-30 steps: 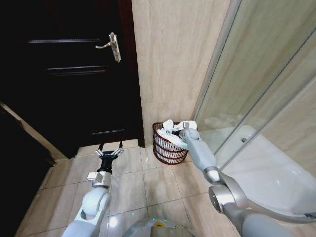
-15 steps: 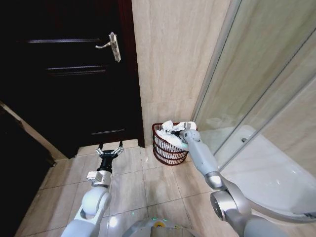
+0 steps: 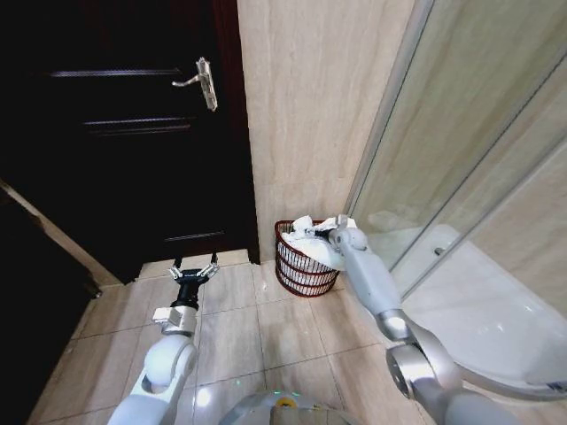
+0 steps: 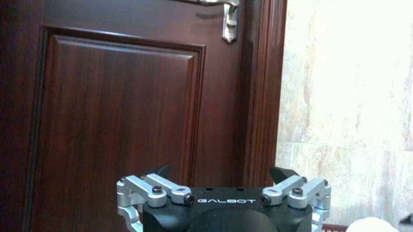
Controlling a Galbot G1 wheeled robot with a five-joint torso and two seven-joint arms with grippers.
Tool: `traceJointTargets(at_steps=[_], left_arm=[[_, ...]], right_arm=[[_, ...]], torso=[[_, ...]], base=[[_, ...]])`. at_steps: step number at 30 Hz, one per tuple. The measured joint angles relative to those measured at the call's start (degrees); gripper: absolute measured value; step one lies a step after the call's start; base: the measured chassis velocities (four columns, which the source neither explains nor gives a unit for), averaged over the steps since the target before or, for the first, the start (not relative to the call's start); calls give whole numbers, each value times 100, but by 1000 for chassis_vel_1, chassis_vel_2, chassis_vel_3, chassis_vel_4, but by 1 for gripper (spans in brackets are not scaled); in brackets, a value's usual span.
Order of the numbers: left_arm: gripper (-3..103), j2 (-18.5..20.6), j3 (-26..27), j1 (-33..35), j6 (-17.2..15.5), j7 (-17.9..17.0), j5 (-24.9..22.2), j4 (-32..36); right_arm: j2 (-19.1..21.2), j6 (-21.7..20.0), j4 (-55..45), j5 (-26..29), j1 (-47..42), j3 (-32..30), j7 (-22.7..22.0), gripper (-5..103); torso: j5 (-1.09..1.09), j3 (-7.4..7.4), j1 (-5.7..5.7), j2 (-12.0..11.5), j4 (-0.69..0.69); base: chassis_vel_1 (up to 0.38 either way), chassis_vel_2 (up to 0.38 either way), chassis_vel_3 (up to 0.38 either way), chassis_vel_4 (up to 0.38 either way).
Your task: Discard the used towel into the hamper.
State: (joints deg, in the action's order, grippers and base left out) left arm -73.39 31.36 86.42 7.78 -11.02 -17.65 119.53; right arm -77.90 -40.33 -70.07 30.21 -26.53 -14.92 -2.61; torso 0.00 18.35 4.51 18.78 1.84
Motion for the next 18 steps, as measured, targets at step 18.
traceJointTargets(at_steps=[18], left_arm=[[100,12,18,-1,5,0,-12,-51]], right_arm=[[280,286,916,-52,306,-78,1,100]], torso=[[-1,0,0,0,1]], base=[[0,0,0,0]])
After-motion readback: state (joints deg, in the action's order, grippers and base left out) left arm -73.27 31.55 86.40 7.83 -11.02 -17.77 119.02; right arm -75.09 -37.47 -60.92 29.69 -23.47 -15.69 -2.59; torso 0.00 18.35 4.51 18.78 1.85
